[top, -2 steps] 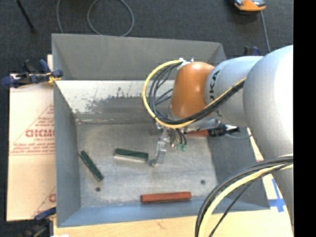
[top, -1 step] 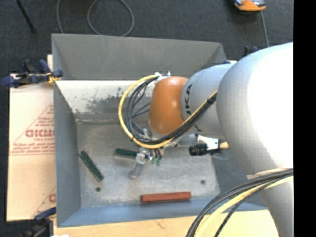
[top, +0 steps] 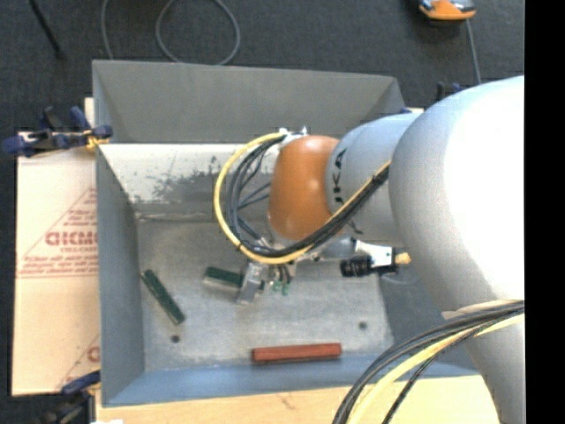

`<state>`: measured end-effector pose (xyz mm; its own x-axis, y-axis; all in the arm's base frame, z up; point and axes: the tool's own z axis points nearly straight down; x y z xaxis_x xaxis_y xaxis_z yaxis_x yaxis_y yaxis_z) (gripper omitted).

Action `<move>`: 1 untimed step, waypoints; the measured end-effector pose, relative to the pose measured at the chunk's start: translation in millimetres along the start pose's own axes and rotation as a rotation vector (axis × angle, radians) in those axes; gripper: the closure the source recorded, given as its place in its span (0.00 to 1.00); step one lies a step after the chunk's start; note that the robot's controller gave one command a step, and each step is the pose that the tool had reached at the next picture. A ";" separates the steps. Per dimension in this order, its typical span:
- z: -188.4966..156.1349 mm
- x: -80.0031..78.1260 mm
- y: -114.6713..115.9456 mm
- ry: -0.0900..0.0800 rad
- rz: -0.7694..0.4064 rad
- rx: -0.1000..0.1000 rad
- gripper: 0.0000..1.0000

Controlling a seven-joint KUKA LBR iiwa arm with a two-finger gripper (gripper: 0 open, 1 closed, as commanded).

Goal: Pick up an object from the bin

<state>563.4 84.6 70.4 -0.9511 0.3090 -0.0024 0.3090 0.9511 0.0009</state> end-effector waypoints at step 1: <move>-161.4 8.4 -17.3 -0.007 0.032 -0.004 1.00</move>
Offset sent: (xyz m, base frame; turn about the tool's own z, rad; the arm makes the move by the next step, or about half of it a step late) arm -0.0160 -0.0129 0.1558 0.0365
